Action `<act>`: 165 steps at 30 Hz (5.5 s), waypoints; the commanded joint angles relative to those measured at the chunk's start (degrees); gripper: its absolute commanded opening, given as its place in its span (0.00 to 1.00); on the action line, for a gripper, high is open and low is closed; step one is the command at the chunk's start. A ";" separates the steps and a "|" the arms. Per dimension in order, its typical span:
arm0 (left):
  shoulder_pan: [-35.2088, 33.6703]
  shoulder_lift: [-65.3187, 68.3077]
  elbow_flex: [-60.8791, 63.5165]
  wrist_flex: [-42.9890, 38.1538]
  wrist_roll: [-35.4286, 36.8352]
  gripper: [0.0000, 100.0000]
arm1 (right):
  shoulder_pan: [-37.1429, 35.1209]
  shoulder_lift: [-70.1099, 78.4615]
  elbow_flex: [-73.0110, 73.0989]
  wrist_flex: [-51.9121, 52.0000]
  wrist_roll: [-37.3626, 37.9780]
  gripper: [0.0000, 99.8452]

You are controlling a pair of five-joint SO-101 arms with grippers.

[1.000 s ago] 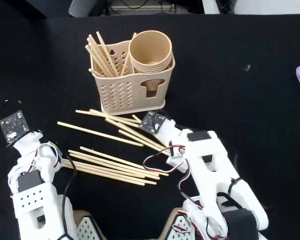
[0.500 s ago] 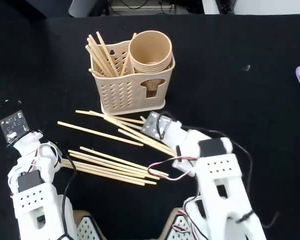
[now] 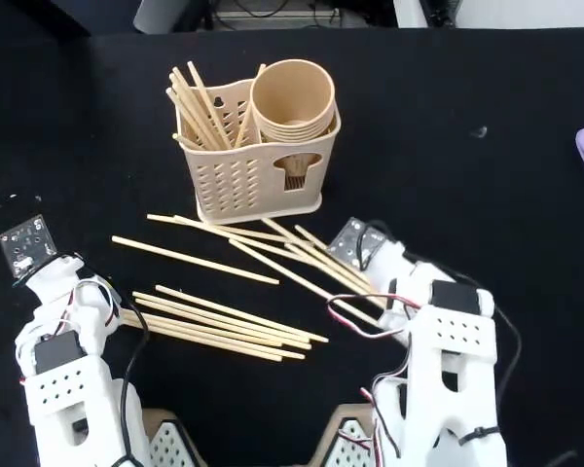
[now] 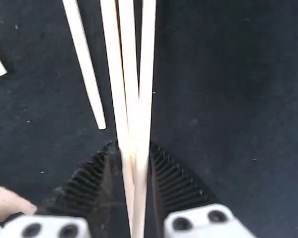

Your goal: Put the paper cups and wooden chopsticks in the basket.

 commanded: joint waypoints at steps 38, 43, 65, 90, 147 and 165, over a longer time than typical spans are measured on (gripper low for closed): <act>0.66 -0.53 -0.48 -0.53 0.44 0.15 | -14.15 42.86 -21.32 -12.57 -16.79 0.16; 0.66 -0.53 -0.48 -0.53 0.44 0.15 | -13.01 35.12 -21.41 -7.82 -16.79 0.16; 0.75 -0.53 -0.48 -0.62 0.44 0.15 | -26.73 24.04 -4.88 -10.29 -20.31 0.16; 0.48 -0.53 -0.48 -0.53 0.44 0.15 | -27.08 20.70 -7.60 -5.45 -23.56 0.13; 0.57 -0.53 -0.48 -0.53 0.44 0.15 | -47.47 23.34 -78.55 -7.21 -48.79 0.01; 0.66 -0.53 -0.40 -0.53 0.44 0.15 | -41.23 47.16 -81.71 -29.54 -54.15 0.01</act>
